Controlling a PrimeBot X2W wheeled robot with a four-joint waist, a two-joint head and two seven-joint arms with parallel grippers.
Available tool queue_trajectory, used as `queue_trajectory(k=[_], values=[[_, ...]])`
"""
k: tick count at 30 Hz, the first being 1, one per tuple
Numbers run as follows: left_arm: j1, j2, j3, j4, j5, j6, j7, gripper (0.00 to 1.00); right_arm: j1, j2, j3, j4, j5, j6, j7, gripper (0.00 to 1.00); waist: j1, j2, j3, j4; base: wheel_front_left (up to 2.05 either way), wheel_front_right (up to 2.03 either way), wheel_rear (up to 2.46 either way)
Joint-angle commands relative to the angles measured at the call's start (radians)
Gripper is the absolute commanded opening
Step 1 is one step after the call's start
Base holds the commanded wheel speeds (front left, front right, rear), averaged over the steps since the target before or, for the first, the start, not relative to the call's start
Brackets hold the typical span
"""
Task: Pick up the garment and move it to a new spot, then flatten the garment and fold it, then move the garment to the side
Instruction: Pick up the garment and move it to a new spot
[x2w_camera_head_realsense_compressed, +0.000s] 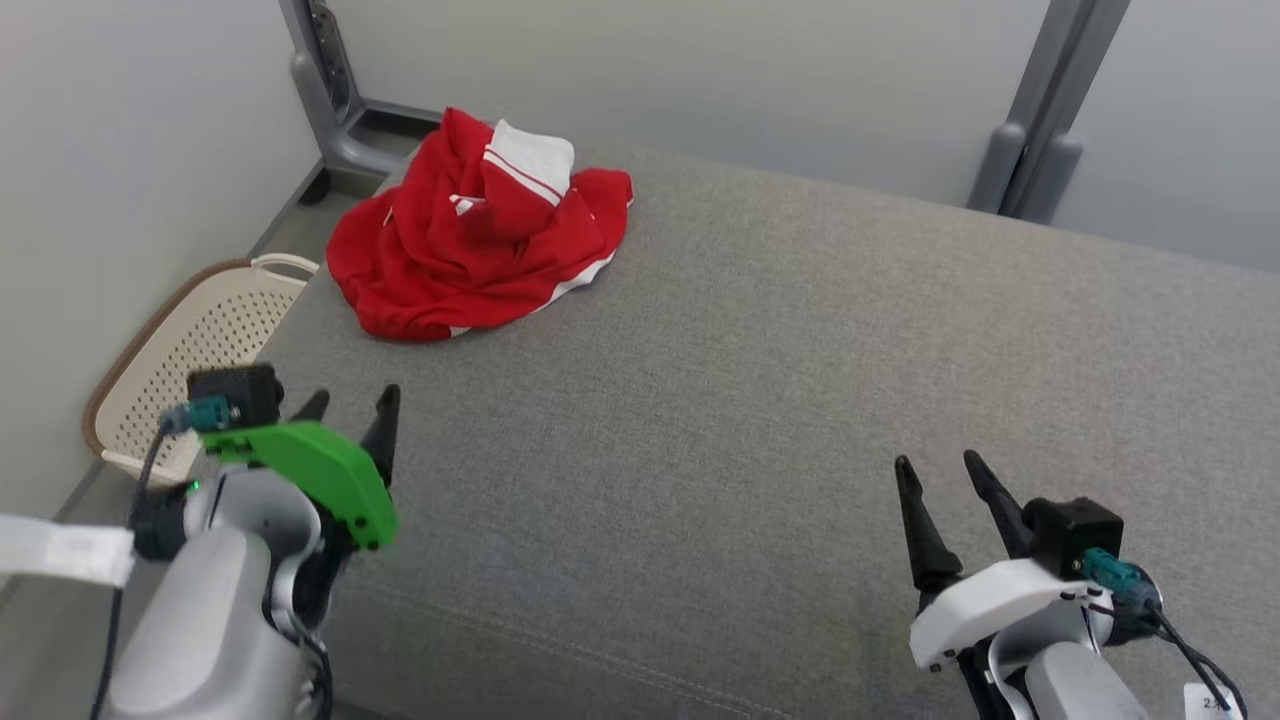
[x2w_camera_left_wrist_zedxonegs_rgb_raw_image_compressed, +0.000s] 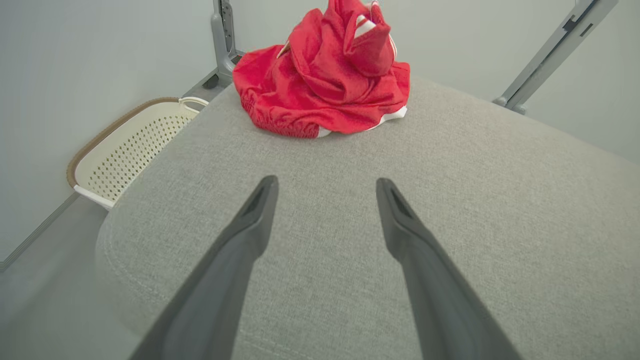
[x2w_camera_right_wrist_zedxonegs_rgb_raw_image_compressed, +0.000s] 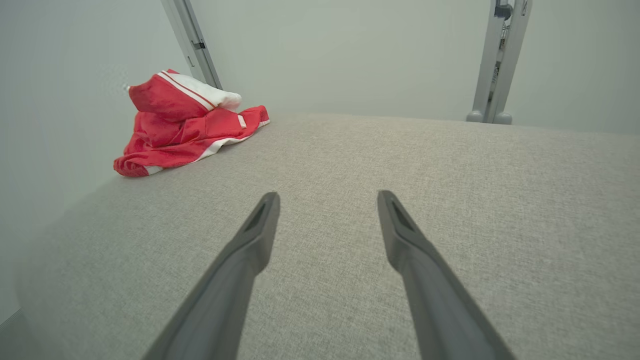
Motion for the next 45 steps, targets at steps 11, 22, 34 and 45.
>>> queue_trajectory(k=[11, 22, 34, 45], values=[[-0.509, -0.011, -0.009, 0.178, -0.036, -0.064, 0.139, 1.0, -0.046, -0.005, -0.061, -0.396, -0.166, 0.0, 0.163, 1.0, 0.0, 0.0, 0.38, -0.047, 0.0, 0.0, 0.0], [-0.68, 0.003, -0.019, 0.3, -0.022, -0.051, 0.168, 1.0, 0.018, -0.005, -0.072, -0.631, -0.19, 0.0, 0.262, 1.0, 0.0, 0.0, 0.505, -0.106, 0.0, 0.0, 0.0], [-0.743, 0.065, -0.008, 0.422, 0.025, 0.015, 0.06, 0.33, 0.032, -0.004, -0.049, -0.661, -0.162, 0.0, 0.256, 1.0, 0.0, 0.0, 0.517, -0.186, 0.0, 0.0, 0.0], [-0.758, 0.07, -0.026, 0.487, 0.028, 0.004, 0.03, 0.0, 0.028, -0.004, -0.035, -0.607, -0.132, 0.0, 0.231, 1.0, 0.0, 0.0, 0.435, -0.198, 0.0, 0.0, 0.0]])
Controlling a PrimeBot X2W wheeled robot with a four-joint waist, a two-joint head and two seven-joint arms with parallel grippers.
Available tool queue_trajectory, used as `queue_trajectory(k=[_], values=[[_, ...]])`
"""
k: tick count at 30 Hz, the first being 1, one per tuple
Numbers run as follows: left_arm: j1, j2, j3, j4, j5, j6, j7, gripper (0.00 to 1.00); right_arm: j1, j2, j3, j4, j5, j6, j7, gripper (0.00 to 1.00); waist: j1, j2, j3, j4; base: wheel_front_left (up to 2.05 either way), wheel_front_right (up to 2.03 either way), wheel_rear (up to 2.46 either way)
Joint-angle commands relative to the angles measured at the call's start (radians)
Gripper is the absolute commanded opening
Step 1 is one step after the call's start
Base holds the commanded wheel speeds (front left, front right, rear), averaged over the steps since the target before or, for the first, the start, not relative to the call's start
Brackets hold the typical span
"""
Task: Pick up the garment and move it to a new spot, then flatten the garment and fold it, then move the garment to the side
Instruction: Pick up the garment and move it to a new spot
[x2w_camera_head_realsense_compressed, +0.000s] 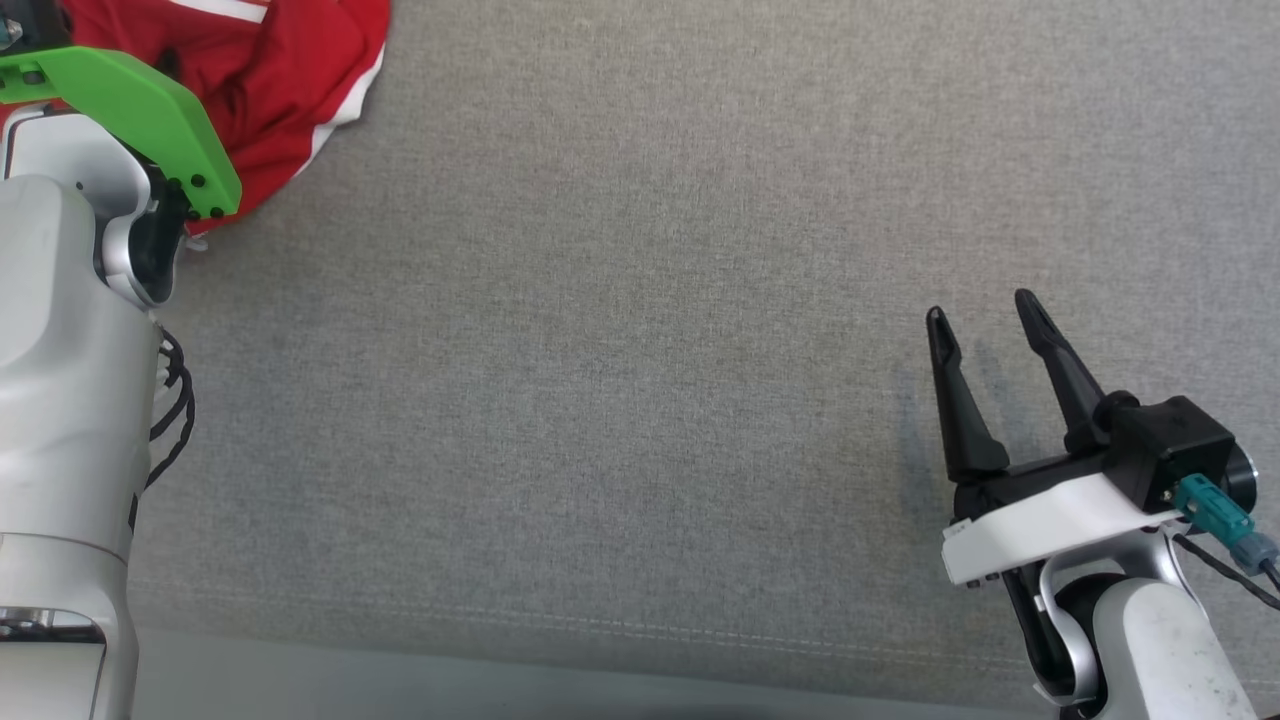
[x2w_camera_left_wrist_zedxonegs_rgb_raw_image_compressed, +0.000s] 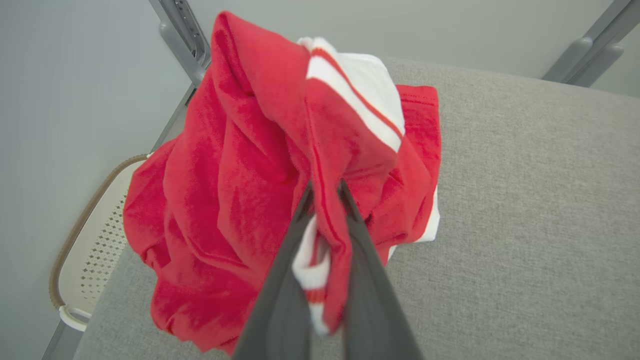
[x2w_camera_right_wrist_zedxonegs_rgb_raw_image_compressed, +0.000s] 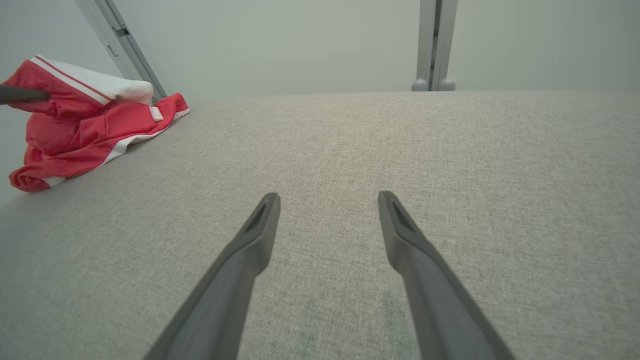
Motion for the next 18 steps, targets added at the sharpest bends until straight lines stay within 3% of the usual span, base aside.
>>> queue_trajectory(k=[1, 9, 18], values=[[-0.018, 0.009, -0.002, 0.004, 0.008, -0.004, -0.009, 0.0, 0.003, -0.003, 0.003, 0.012, 0.009, 0.0, -0.009, 1.0, -0.0001, 0.0, -0.046, -0.001, 0.0, 0.0, 0.0], [-0.049, 0.018, -0.043, -0.022, 0.041, -0.025, -0.043, 0.0, 0.02, -0.003, 0.037, 0.111, 0.065, 0.0, -0.043, 1.0, -0.0001, 0.0, -0.205, -0.039, 0.0, 0.0, 0.0], [-0.077, -0.016, -0.069, -0.098, 0.029, -0.053, -0.037, 0.0, 0.056, -0.003, 0.058, 0.213, 0.142, 0.0, -0.098, 1.0, -0.0001, 0.0, -0.37, -0.154, 0.0, 0.0, 0.0]])
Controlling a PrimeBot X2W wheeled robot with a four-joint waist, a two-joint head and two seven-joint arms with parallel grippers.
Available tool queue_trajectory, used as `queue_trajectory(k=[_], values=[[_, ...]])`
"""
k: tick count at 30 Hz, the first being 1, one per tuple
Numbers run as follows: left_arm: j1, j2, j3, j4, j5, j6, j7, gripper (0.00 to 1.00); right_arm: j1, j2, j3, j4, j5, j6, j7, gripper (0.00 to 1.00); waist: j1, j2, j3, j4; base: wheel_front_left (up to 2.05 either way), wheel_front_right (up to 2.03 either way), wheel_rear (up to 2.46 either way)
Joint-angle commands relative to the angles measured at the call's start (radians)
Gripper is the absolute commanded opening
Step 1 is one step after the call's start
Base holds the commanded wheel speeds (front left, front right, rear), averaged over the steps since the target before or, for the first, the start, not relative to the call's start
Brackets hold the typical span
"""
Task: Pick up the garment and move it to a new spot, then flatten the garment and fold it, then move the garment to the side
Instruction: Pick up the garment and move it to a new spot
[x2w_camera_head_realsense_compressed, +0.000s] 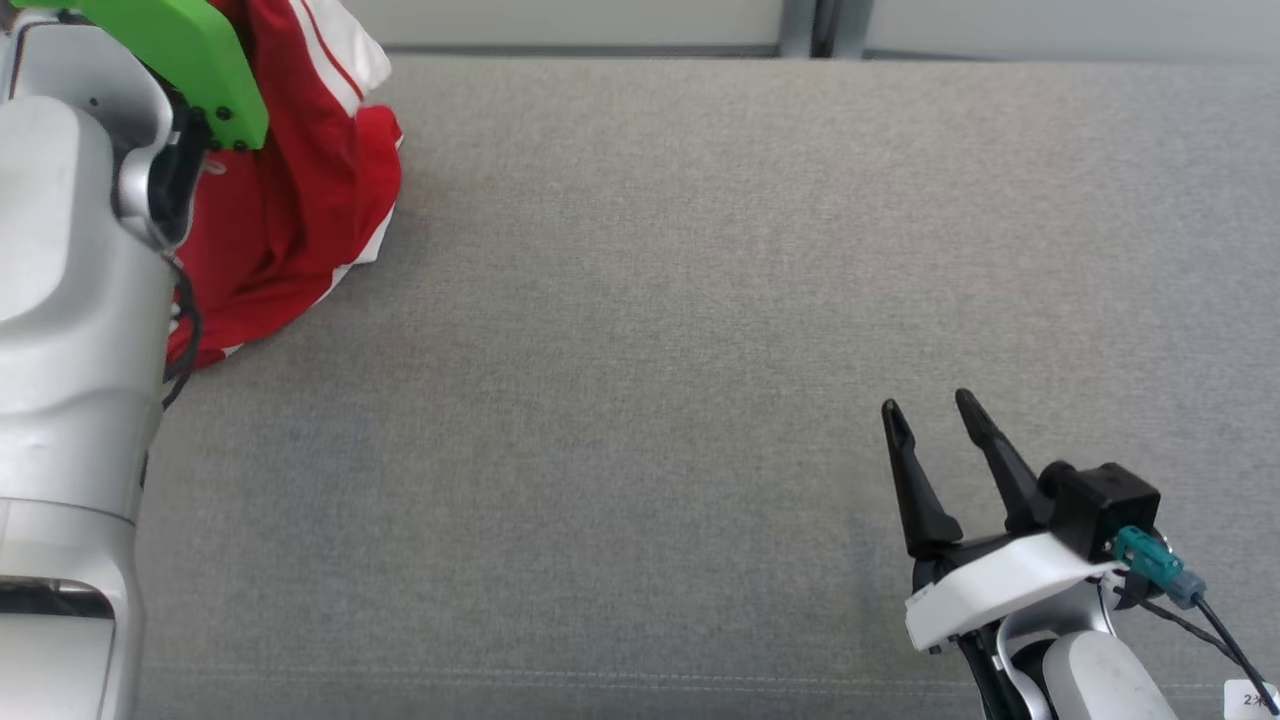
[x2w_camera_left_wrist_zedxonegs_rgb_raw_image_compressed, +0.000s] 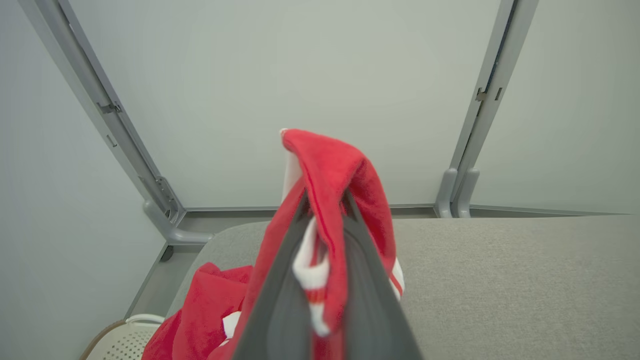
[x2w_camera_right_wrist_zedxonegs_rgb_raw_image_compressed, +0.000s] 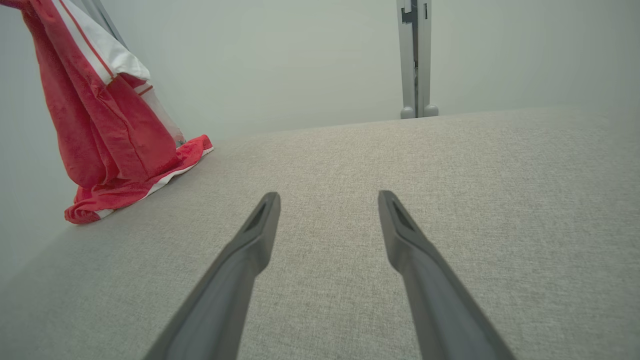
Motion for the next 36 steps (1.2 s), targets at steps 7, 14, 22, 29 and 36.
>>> queue_trajectory(k=[7, 14, 22, 29, 36], values=[[-0.031, -0.074, -0.039, -0.077, -0.001, -0.017, -0.006, 0.0, 0.047, -0.003, 0.003, 0.044, 0.036, 0.0, -0.033, 1.0, 0.0, 0.0, -0.175, -0.165, 0.0, 0.0, 0.0], [-0.034, -0.176, -0.077, -0.168, -0.036, -0.031, -0.018, 0.0, 0.057, -0.003, 0.028, 0.061, 0.056, 0.0, -0.043, 1.0, 0.0, 0.0, -0.203, -0.24, 0.0, 0.0, 0.0], [-0.005, -0.223, -0.156, -0.23, -0.096, -0.025, -0.006, 0.0, 0.036, -0.003, 0.034, 0.066, 0.048, 0.0, -0.048, 1.0, 0.0, 0.0, -0.199, -0.299, 0.0, 0.0, 0.0], [0.081, -0.224, -0.276, -0.265, -0.232, 0.022, -0.022, 0.0, 0.002, -0.003, 0.037, 0.072, 0.05, 0.0, -0.057, 1.0, 0.0, 0.0, -0.157, -0.334, 0.0, 0.0, 0.0], [0.195, -0.2, -0.317, -0.127, -0.252, 0.052, -0.034, 0.0, -0.023, -0.003, 0.043, 0.084, 0.058, 0.0, -0.073, 1.0, 0.0, 0.0, -0.128, -0.352, 0.0, 0.0, 0.0]])
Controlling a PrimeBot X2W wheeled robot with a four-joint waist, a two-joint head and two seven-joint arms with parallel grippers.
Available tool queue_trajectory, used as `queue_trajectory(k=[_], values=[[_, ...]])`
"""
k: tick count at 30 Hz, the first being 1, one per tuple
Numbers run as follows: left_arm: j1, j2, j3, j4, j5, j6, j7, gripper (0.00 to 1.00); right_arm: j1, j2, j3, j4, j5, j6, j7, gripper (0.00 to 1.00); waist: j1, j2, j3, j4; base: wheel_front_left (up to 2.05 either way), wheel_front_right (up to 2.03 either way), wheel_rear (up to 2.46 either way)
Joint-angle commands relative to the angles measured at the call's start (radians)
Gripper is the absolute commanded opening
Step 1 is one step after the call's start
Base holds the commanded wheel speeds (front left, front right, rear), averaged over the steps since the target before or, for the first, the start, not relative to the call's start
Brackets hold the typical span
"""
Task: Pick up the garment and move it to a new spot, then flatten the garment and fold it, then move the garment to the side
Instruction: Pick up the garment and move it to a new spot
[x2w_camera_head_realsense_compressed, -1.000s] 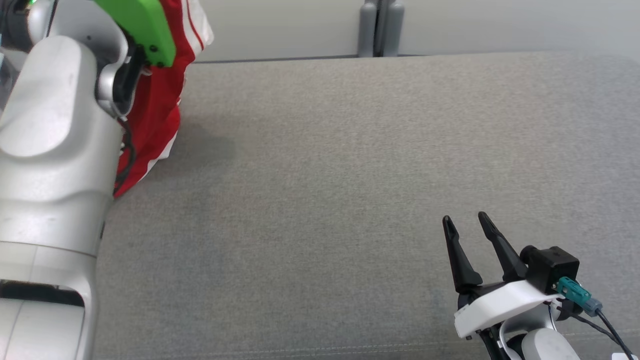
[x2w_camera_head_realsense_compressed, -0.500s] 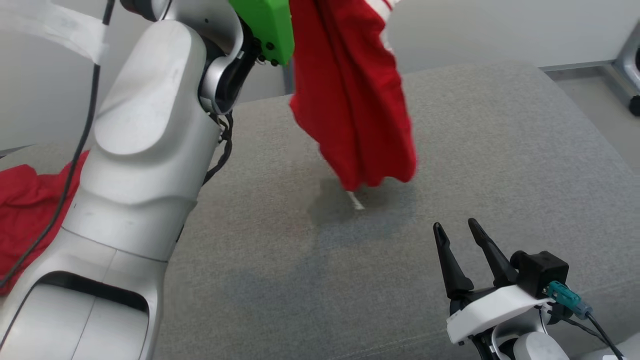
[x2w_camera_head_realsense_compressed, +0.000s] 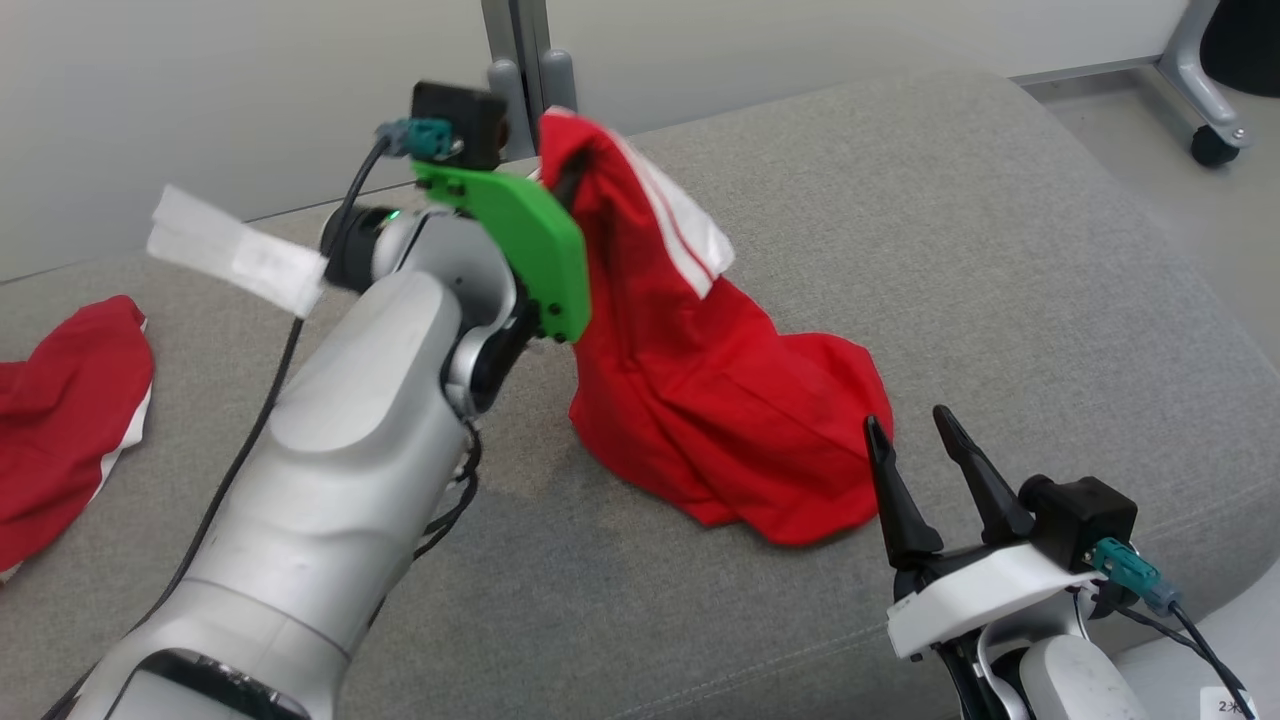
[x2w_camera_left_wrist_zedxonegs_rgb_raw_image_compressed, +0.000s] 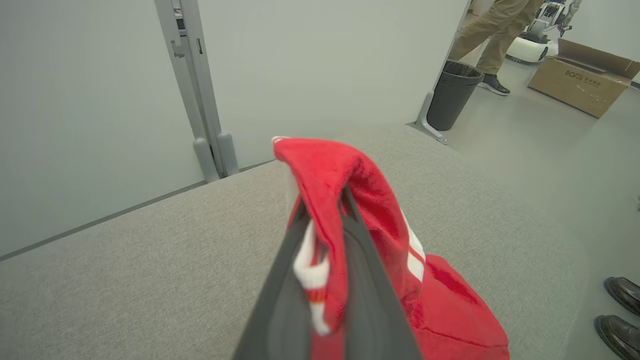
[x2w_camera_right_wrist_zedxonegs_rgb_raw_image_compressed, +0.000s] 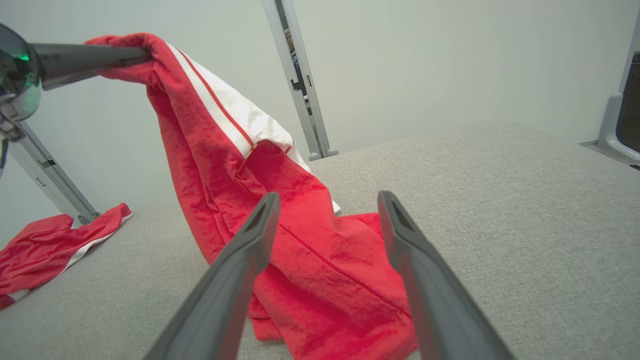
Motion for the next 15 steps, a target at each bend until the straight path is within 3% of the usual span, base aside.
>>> queue_trajectory(k=[1, 8, 15], values=[[0.036, 0.036, 0.002, 0.042, 0.003, 0.01, -0.011, 0.0, -0.017, -0.003, 0.001, 0.005, 0.004, 0.0, -0.01, 1.0, 0.0001, -0.0001, 0.011, -0.009, 0.0, 0.0, 0.0], [0.134, 0.126, 0.034, 0.195, -0.02, 0.03, -0.05, 0.0, -0.013, -0.003, -0.004, 0.02, -0.008, 0.0, -0.008, 1.0, 0.0001, -0.0001, -0.001, 0.005, 0.0, 0.0, 0.0], [0.204, 0.142, 0.054, 0.271, -0.051, 0.026, -0.062, 0.0, -0.01, -0.003, 0.006, 0.014, -0.016, 0.0, 0.001, 1.0, 0.0001, -0.0001, -0.013, 0.026, 0.0, 0.0, 0.0]])
